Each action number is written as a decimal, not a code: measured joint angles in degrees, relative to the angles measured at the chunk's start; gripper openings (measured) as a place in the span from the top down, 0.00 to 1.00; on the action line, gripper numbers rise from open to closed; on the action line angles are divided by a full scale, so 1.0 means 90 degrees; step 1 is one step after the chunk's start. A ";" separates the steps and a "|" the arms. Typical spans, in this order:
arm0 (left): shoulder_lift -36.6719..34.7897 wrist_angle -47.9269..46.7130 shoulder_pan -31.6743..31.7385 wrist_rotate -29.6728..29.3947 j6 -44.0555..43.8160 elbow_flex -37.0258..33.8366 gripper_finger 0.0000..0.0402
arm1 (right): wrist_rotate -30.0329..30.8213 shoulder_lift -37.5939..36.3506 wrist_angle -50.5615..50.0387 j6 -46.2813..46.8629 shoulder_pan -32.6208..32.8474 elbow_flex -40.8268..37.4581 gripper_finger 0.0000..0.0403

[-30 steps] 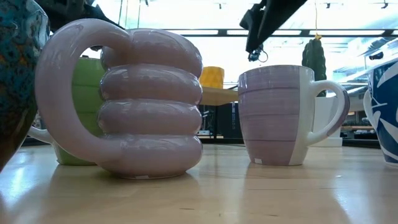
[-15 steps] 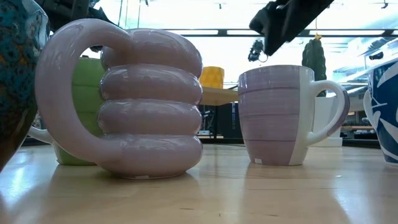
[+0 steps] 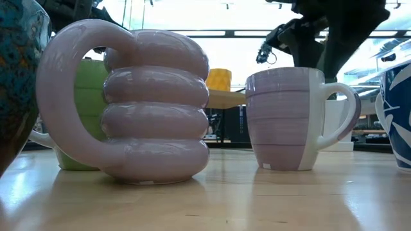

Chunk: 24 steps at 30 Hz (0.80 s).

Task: Place coffee mugs
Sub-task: Put the white purple patterned mug on the shelf

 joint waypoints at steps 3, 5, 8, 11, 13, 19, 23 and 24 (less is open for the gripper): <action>0.0000 -0.0002 0.0000 -0.0002 -0.0003 0.0000 0.56 | -0.0033 0.0000 0.0015 -0.0161 -0.0066 -0.0001 0.53; 0.0000 -0.0004 0.0000 0.0000 -0.0003 0.0000 0.56 | -0.0049 -0.0001 0.0062 -0.0239 -0.0099 -0.0062 0.54; 0.0000 -0.0004 0.0000 -0.0002 -0.0003 0.0000 0.56 | -0.0168 -0.0002 0.0159 -0.0287 -0.0160 -0.0173 0.56; 0.0000 -0.0006 0.0000 0.0000 -0.0003 0.0000 0.56 | -0.0213 -0.0001 0.0198 -0.0317 -0.0204 -0.0187 0.61; 0.0000 -0.0006 0.0000 -0.0001 -0.0011 0.0000 0.56 | -0.0234 -0.0002 0.0248 -0.0369 -0.0220 -0.0189 0.65; 0.0000 -0.0008 0.0000 0.0000 -0.0047 0.0000 0.56 | -0.0381 -0.0001 0.0305 -0.0404 -0.0232 -0.0189 0.80; 0.0000 -0.0008 0.0000 -0.0001 -0.0050 0.0000 0.56 | -0.0381 0.0000 0.0322 -0.0457 -0.0235 -0.0189 0.89; 0.0000 -0.0008 0.0000 0.0000 -0.0052 0.0000 0.56 | -0.0381 -0.0002 0.0323 -0.0504 -0.0244 -0.0189 0.91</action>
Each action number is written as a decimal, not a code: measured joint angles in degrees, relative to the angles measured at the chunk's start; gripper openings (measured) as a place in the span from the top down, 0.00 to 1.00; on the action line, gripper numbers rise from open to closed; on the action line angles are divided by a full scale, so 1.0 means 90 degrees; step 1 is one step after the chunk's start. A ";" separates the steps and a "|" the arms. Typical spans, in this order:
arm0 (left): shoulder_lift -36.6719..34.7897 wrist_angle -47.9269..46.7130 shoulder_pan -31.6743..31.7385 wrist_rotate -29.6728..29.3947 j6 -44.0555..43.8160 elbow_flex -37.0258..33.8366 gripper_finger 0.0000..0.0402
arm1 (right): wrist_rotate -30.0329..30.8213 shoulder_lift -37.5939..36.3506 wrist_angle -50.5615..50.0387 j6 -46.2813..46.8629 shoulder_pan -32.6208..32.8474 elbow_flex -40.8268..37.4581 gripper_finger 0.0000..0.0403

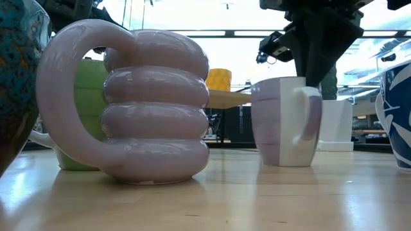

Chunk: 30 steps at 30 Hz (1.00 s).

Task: Place coffee mugs
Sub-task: Put the white purple patterned mug on the shelf

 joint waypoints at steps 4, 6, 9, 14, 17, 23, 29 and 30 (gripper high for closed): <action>0.0000 0.0000 0.0000 0.0000 -0.0045 0.0000 0.56 | -0.0002 -0.0002 -0.0024 -0.0285 -0.0074 0.0000 0.96; 0.0000 -0.0002 0.0000 -0.0001 -0.0072 0.0000 0.56 | -0.0007 -0.0005 -0.0052 -0.0519 -0.0118 0.0001 0.96; 0.0000 -0.0002 0.0000 0.0000 -0.0072 0.0000 0.56 | 0.0119 -0.0024 -0.0251 -0.0937 -0.0188 0.0026 0.96; 0.0000 0.0000 0.0000 0.0000 -0.0092 0.0000 0.56 | 0.0346 -0.0186 -0.0503 -0.1637 -0.0400 0.0192 0.96; 0.0000 -0.0001 -0.0002 0.0000 -0.0118 0.0000 0.56 | 0.0391 -0.0430 -0.0567 -0.1973 -0.0545 0.0214 0.96; 0.0000 0.0040 -0.0002 -0.0002 -0.0119 0.0000 0.56 | 0.0541 -0.1000 -0.0607 -0.2760 -0.0922 0.0204 0.96; 0.0002 0.0353 0.0000 -0.0001 -0.0115 -0.0002 0.56 | 0.0565 -0.1212 -0.0966 -0.3428 -0.1426 0.0749 0.96; 0.0002 0.0416 0.0000 -0.0002 -0.0115 -0.0002 0.56 | 0.0570 -0.1180 -0.1117 -0.3543 -0.1517 0.0948 0.96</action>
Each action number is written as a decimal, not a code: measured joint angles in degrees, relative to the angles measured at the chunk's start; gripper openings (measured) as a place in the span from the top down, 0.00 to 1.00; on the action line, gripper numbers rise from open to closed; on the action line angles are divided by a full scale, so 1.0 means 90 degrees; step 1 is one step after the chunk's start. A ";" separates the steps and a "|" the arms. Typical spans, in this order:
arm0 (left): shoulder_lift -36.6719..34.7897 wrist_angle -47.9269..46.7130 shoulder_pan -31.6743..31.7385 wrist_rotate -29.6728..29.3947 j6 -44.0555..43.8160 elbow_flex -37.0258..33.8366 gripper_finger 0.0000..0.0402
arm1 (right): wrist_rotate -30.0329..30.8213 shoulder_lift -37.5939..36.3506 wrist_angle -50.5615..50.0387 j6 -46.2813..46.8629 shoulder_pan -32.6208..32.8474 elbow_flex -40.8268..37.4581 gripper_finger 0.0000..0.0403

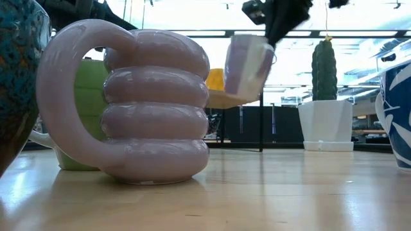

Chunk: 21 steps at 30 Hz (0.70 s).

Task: Place coffee mugs
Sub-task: Put the white purple patterned mug on the shelf

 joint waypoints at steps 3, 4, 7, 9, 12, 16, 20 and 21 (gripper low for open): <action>0.0000 0.0096 0.0000 0.0002 0.0003 0.0000 0.56 | 0.0098 0.0126 -0.0419 -0.0399 -0.0295 0.0562 0.96; 0.0000 0.0109 0.0000 0.0000 0.0003 0.0000 0.56 | 0.0098 0.0146 -0.0511 -0.0566 -0.0411 0.0726 0.96; -0.0001 0.0122 0.0000 0.0000 0.0000 0.0000 0.56 | 0.0094 0.0131 -0.0649 -0.0934 -0.0829 0.1100 0.96; 0.0000 0.0126 0.0000 0.0000 0.0000 0.0000 0.56 | 0.0049 0.0144 -0.0711 -0.1108 -0.1116 0.1360 0.96; 0.0000 0.0126 0.0000 0.0000 0.0000 0.0000 0.56 | -0.0031 0.0131 -0.0776 -0.1331 -0.1458 0.1610 0.96; 0.0000 0.0133 0.0000 -0.0001 -0.0002 0.0000 0.56 | -0.0287 0.0134 -0.0766 -0.1643 -0.1849 0.1660 0.96; 0.0000 0.0133 0.0000 0.0000 -0.0004 0.0000 0.56 | -0.0555 0.0136 -0.0735 -0.1806 -0.2201 0.1616 0.96; 0.0000 0.0140 0.0000 0.0000 -0.0004 0.0000 0.56 | -0.0512 0.0141 -0.0742 -0.1807 -0.2260 0.1614 0.96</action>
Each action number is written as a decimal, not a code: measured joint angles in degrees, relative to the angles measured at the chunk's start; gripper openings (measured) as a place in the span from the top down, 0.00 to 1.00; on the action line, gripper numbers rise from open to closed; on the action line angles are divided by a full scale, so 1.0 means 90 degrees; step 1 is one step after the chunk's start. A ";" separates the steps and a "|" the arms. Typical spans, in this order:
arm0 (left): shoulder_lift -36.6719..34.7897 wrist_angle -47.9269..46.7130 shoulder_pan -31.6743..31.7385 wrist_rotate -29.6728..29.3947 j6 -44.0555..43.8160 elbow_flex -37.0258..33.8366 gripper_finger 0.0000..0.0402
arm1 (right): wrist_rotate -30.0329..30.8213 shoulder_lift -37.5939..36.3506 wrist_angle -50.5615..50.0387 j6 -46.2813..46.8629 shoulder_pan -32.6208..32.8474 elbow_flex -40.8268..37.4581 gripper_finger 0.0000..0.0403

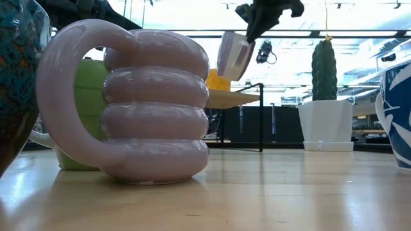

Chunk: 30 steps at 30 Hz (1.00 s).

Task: Place coffee mugs
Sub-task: Put the white purple patterned mug on the shelf

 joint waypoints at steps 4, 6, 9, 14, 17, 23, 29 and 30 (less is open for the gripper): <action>0.0000 0.0075 0.0000 -0.0002 0.0000 0.0000 0.56 | -0.0198 0.0014 0.0005 -0.0076 -0.0259 0.0000 0.96; 0.0000 0.0093 0.0000 -0.0001 0.0004 0.0000 0.56 | -0.0337 0.0097 0.0008 -0.0102 -0.0360 0.0000 0.96; 0.0000 0.0093 0.0000 -0.0005 0.0005 0.0000 0.56 | -0.0337 0.0209 -0.0034 -0.0105 -0.0461 -0.0010 0.96; 0.0000 0.0088 0.0000 -0.0008 0.0008 0.0000 0.56 | -0.0322 0.0313 -0.0001 -0.0172 -0.0536 -0.0010 0.96; 0.0000 0.0073 0.0000 -0.0012 0.0010 0.0000 0.56 | -0.0369 0.0410 -0.0009 -0.0175 -0.0610 -0.0010 0.95; 0.0000 0.0076 0.0000 -0.0017 0.0012 0.0000 0.56 | -0.0308 0.0410 -0.0032 -0.0175 -0.0655 -0.0007 0.94; 0.0000 0.0074 0.0000 -0.0019 0.0012 0.0000 0.56 | -0.0200 0.0410 0.0028 -0.0184 -0.0673 -0.0005 0.90; 0.0000 0.0074 0.0000 -0.0019 0.0012 0.0000 0.56 | -0.0191 0.0410 0.0062 -0.0145 -0.0673 -0.0005 0.90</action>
